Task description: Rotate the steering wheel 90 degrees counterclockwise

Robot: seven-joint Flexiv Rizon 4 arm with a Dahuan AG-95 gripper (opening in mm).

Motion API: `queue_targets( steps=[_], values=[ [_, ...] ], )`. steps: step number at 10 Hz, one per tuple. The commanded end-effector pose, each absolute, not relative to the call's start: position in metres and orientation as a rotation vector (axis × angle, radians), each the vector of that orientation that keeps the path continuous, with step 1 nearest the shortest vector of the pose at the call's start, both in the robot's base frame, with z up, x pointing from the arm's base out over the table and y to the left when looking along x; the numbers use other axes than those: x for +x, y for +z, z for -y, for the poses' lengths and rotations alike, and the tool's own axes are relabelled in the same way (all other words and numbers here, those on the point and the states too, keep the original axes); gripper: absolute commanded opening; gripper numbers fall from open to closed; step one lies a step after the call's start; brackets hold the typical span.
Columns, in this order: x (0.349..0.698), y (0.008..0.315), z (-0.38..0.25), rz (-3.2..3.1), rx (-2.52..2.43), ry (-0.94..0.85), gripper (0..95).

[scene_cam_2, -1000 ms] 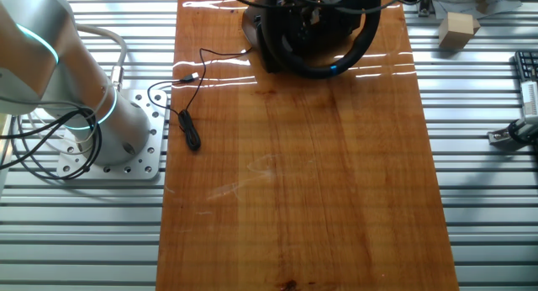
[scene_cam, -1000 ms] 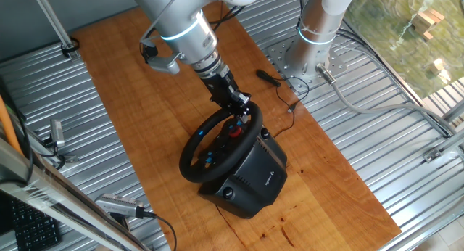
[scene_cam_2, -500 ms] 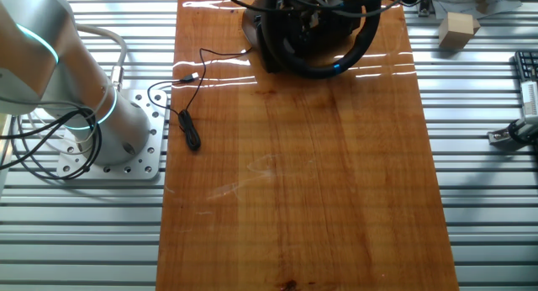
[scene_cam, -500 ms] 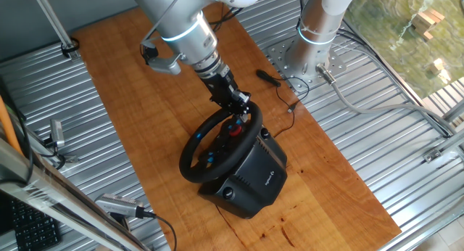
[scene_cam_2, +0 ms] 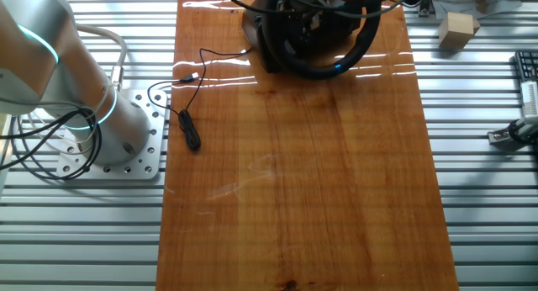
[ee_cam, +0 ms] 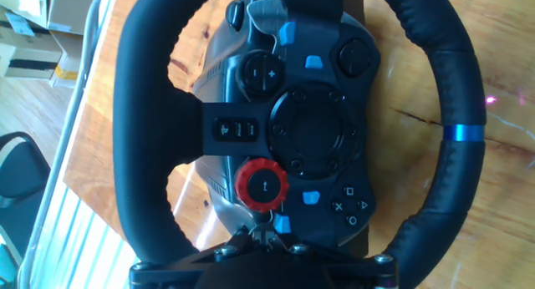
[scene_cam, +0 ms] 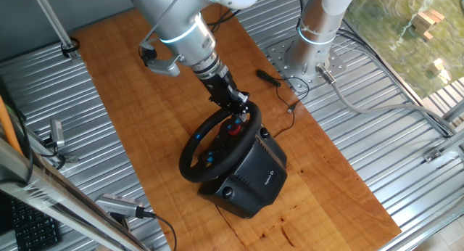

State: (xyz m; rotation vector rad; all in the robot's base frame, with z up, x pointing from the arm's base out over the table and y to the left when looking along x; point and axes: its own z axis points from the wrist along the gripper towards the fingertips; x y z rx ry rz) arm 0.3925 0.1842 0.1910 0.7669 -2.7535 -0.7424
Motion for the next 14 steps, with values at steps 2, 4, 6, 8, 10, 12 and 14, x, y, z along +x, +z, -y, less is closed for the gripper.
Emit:
queue_targets(
  steps=[2,4,6,8,10,12,14],
  values=[
    [0.391,0.191,-0.182,2.755,0.773,-0.739,0.0],
    [0.389,0.189,-0.179,2.755,0.782,-0.734,0.0],
    [0.388,0.185,-0.176,2.758,0.792,-0.73,0.0],
    [0.387,0.183,-0.174,2.758,0.798,-0.727,0.0],
    [0.388,0.182,-0.173,2.757,0.802,-0.722,0.0],
    [0.387,0.182,-0.171,2.755,0.815,-0.722,0.0],
    [0.388,0.18,-0.17,2.753,0.824,-0.722,0.0]
  ],
)
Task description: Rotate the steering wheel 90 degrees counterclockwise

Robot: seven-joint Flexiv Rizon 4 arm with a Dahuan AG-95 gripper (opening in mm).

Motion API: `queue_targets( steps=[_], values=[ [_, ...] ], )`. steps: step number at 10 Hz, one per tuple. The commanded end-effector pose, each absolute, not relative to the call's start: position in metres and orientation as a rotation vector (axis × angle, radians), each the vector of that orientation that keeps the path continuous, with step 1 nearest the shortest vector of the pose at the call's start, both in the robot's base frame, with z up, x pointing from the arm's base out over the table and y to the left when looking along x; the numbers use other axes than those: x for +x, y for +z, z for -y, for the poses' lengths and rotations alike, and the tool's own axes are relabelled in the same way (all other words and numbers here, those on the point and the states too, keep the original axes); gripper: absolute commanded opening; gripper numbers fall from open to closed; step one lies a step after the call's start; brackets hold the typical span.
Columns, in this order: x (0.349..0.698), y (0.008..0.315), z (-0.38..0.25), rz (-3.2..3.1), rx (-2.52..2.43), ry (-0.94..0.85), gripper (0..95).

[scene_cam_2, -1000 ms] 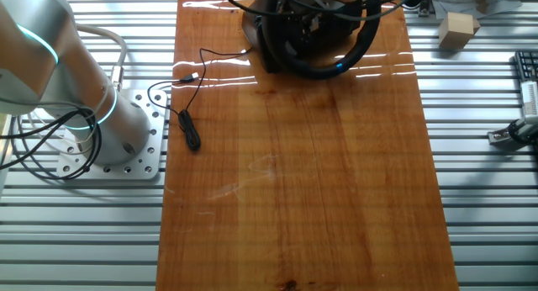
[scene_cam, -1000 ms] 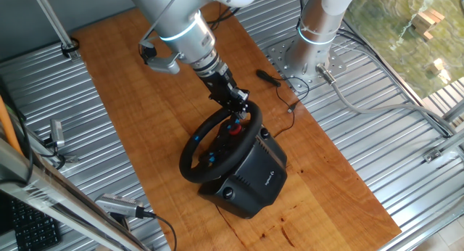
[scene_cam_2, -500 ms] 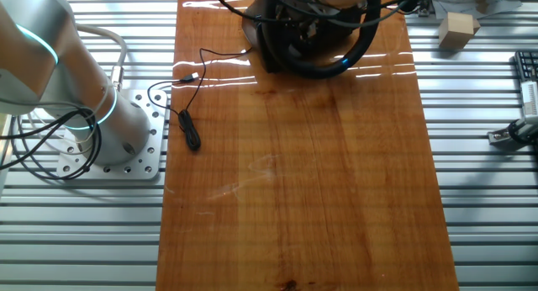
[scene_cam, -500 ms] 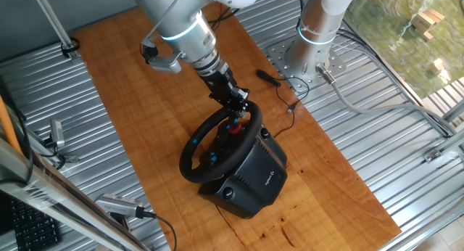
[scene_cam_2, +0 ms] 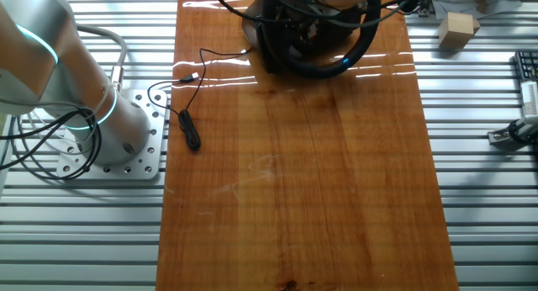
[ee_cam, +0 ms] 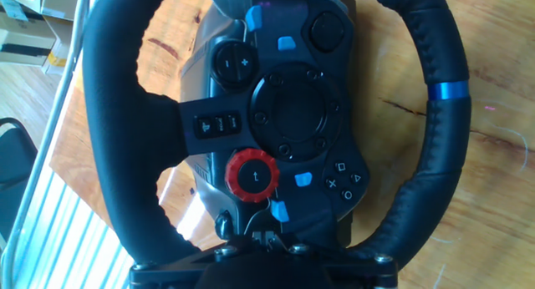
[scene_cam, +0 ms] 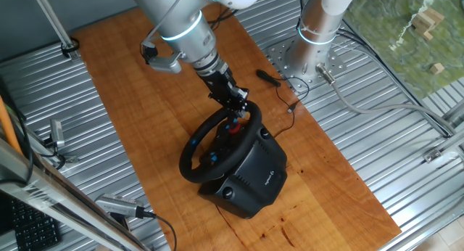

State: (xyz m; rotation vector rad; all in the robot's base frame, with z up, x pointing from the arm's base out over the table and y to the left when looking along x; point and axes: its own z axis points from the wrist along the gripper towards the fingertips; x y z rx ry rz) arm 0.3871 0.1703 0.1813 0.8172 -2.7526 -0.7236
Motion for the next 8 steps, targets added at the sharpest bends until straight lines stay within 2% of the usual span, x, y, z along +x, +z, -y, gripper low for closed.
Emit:
queue_targets(
  steps=[1,8],
  values=[
    [0.388,0.1801,-0.1694,2.752,0.827,-0.721,0.0],
    [0.3886,0.1771,-0.1632,2.747,0.851,-0.713,0.0]
  ],
)
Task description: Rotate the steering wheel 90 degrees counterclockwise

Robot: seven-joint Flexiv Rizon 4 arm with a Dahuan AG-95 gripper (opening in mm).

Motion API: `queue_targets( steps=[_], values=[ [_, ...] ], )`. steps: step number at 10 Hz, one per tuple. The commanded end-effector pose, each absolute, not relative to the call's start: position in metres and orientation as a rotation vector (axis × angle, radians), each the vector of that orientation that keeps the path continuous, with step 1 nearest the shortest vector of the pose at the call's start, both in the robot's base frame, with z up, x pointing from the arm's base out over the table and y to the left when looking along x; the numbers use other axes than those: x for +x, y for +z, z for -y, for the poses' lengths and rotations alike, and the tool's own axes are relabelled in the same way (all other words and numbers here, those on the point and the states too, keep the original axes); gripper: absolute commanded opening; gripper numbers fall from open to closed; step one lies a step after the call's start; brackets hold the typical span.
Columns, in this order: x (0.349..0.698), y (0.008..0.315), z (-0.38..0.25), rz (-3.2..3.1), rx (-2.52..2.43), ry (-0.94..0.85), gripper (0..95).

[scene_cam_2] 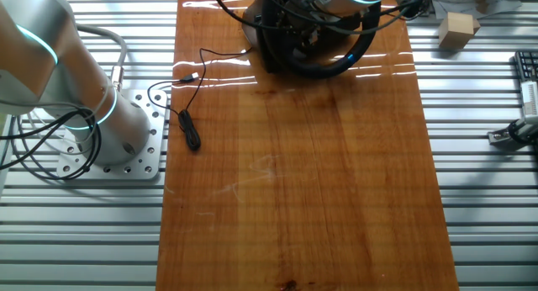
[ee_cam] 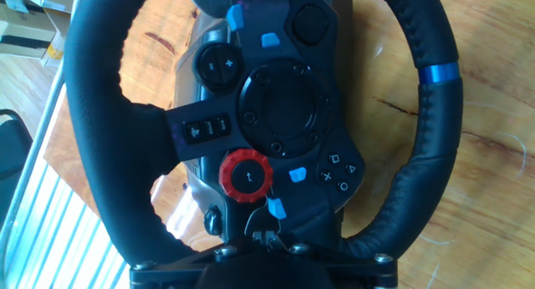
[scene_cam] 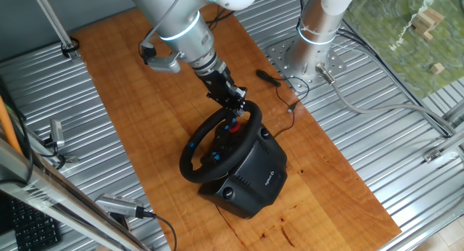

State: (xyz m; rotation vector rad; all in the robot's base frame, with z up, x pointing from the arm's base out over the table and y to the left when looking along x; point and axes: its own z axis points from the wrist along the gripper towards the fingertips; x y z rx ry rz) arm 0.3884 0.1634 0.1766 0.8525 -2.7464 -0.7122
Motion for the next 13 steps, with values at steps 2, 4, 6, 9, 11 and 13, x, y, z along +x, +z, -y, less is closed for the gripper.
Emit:
queue_targets(
  steps=[2,4,6,9,11,13],
  values=[
    [0.3886,0.1771,-0.1632,2.747,0.854,-0.71,0.0],
    [0.3887,0.1771,-0.1632,2.747,0.855,-0.704,0.0],
    [0.3882,0.1771,-0.1629,2.747,0.861,-0.699,0.0],
    [0.3875,0.1769,-0.1627,2.746,0.861,-0.697,0.0],
    [0.3875,0.1769,-0.1627,2.747,0.858,-0.696,0.0],
    [0.3875,0.1769,-0.1627,2.748,0.855,-0.691,0.0]
  ],
)
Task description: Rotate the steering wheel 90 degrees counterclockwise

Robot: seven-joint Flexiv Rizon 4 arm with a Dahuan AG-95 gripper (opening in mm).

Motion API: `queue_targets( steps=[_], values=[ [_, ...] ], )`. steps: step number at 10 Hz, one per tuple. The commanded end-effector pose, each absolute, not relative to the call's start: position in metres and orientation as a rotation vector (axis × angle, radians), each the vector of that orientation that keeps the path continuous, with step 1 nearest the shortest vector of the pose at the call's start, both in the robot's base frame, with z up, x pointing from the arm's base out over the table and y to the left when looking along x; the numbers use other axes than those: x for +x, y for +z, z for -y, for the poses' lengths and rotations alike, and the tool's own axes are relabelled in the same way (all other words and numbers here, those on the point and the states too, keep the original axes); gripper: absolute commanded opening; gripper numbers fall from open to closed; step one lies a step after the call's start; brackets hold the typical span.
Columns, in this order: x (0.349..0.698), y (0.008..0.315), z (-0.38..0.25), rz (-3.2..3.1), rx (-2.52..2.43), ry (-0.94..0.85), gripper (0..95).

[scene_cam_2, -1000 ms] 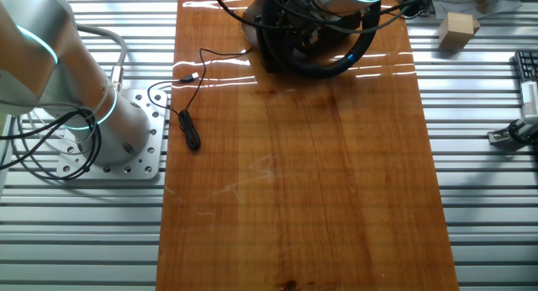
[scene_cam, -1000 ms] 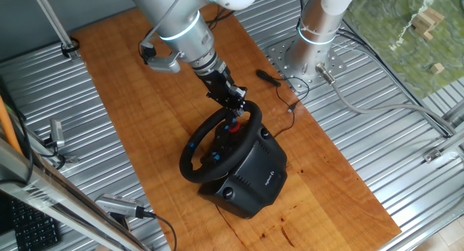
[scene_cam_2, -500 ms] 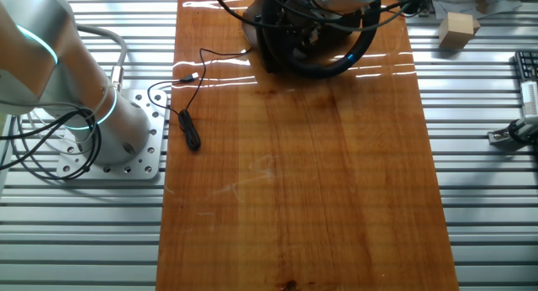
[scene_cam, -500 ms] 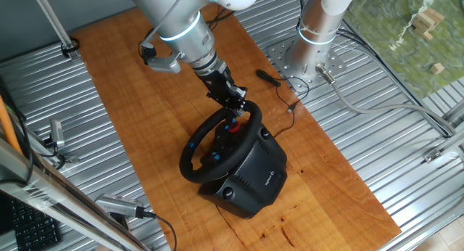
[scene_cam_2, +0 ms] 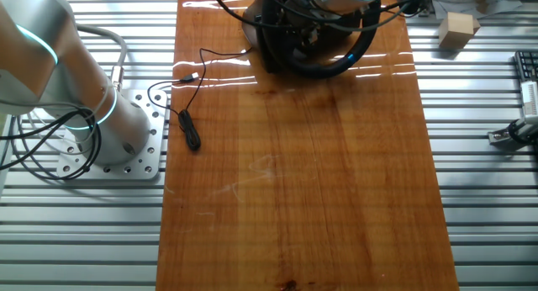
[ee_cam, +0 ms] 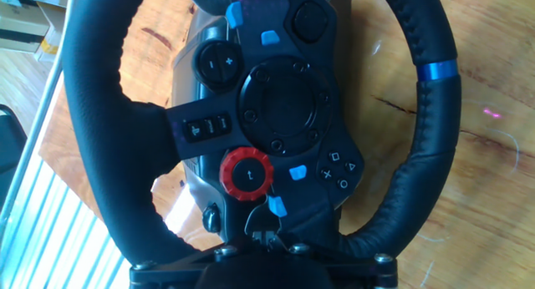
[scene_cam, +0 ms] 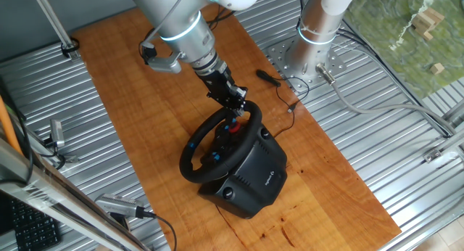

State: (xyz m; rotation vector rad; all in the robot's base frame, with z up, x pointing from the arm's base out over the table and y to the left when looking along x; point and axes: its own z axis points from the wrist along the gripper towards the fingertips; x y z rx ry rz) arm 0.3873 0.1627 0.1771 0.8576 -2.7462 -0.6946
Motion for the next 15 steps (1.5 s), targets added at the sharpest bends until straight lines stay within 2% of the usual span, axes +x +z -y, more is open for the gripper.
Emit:
queue_targets(
  steps=[1,11,13,15],
  values=[
    [0.387,0.177,-0.163,2.748,0.856,-0.691,0.0],
    [0.391,0.18,-0.167,2.747,0.809,-0.675,0.0],
    [0.396,0.201,-0.168,2.746,0.79,-0.684,0.0],
    [0.402,0.236,-0.158,2.778,0.766,-0.676,0.0]
  ],
)
